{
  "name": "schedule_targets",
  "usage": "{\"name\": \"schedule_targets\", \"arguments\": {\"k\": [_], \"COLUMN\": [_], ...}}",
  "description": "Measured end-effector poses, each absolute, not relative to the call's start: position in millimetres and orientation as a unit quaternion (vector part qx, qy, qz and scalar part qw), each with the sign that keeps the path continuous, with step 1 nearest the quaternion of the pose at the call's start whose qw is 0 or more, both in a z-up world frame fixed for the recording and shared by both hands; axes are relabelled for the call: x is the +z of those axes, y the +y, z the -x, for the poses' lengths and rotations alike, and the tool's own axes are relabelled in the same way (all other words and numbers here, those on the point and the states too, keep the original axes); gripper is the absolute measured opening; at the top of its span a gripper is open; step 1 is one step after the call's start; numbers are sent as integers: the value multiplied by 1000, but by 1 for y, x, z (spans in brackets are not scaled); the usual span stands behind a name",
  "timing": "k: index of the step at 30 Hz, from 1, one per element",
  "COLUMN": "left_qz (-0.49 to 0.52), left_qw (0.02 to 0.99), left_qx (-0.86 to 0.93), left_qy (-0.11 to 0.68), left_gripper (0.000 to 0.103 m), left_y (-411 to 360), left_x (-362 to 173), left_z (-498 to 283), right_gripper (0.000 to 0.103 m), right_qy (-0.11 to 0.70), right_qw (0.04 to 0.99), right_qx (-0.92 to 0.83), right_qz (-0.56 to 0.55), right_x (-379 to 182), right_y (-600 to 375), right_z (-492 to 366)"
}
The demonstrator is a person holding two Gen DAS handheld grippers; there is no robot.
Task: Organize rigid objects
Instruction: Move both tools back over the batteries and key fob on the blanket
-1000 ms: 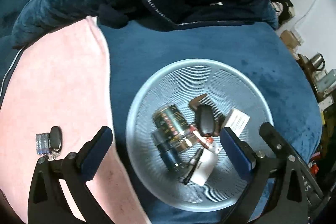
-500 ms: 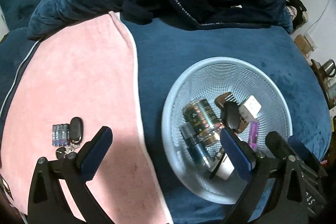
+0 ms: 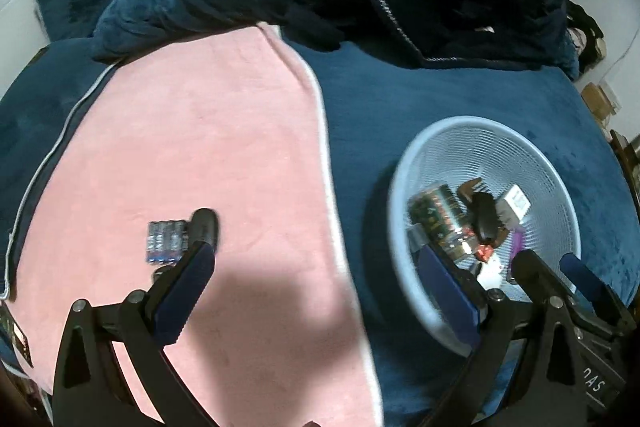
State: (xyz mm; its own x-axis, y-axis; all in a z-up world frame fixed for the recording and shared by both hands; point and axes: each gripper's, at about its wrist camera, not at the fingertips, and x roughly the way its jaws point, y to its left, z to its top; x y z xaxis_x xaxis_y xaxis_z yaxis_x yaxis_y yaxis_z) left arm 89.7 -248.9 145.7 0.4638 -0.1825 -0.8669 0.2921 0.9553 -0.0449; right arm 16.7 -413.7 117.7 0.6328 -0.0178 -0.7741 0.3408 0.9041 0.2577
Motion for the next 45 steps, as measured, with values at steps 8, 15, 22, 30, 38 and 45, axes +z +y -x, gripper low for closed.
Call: {"name": "schedule_targets", "arguments": {"k": [8,15,22,30,38,45], "left_qz": [-18,3,12,20,34,30], "left_qw": [860,862,854,835,826,829], "left_qx": [-99,-50,-18,7,12,4], "left_qy": [500,504,520,550,562,559], "left_gripper": [103,103,103,103,103,102], "left_y": [-182,-123,-83,-48,-38,-36], "left_x": [144,133,111,71,42,35], "left_z": [-91,-92,-91,-89,-99,-108], "right_gripper": [103,103,103,103,103,103], "right_qy": [412,414,430,461,484,497], "right_qw": [894,905,901,885,871,861], "right_qx": [-43,3,39,57,79,93], "right_qz": [-171,-101,-46,-32,-29,-46], "right_x": [131,129,121,78,60,59], "right_y": [-362,-304,-260,-228,-210,-211], "right_z": [-34,-57,-87,-119,-138,-150]}}
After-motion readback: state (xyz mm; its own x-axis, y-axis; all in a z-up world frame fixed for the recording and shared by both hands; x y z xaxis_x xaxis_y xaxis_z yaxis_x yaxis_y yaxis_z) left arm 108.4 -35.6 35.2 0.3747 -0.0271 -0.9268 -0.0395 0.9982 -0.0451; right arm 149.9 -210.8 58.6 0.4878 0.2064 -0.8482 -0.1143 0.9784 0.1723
